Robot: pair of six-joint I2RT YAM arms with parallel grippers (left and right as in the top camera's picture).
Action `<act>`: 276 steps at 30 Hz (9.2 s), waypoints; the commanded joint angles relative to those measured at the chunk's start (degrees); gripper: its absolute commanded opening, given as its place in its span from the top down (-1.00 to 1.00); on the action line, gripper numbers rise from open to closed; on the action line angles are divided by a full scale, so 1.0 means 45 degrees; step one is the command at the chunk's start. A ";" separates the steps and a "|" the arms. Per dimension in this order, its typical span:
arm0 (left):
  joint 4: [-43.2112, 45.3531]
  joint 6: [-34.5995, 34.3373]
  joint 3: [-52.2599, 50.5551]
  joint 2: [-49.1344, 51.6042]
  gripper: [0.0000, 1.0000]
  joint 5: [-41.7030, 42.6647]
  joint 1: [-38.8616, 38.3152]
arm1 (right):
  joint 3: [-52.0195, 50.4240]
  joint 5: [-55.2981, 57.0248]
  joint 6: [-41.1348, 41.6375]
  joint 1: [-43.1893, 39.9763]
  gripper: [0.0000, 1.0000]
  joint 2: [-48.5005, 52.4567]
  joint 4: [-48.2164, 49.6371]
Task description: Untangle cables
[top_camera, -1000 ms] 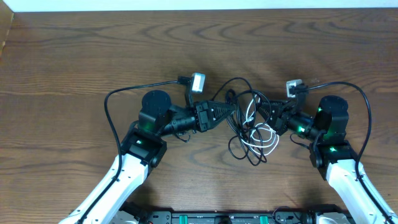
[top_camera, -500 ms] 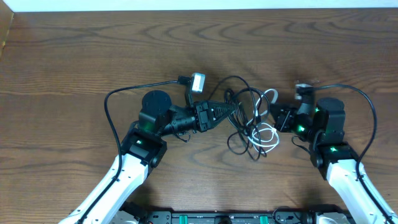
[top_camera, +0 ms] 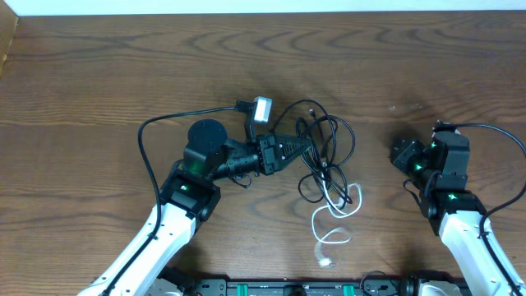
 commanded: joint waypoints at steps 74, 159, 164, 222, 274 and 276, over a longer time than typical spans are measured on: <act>-0.4473 -1.0486 0.0151 -0.0097 0.85 -0.7363 -0.0029 | 0.0083 -0.7703 -0.5848 0.4226 -0.17 0.1749 0.3687; -0.8621 -1.0448 0.0102 0.0102 0.85 -1.0355 -0.0010 | 0.0131 -1.5091 0.2322 0.0704 -0.12 0.0772 0.8116; -0.8616 -1.0156 0.0102 0.0097 0.84 -0.9899 -0.0005 | 0.0131 -1.1089 -0.0593 0.1637 -0.12 0.0821 0.4041; -0.1428 -0.0325 0.0126 -0.1326 0.85 -0.9981 -0.0019 | 0.0131 -1.1419 -0.7650 0.3303 -0.31 0.0821 0.2773; -0.3104 -0.1073 0.0126 -0.0855 0.85 -0.8782 -0.0971 | 0.0131 -0.7174 -0.7655 0.5042 0.20 0.0967 0.2210; -0.3104 -0.1073 0.0126 -0.0855 0.85 -0.8718 -0.0971 | 0.0131 -0.7174 -0.7655 0.5042 0.20 0.1069 0.2220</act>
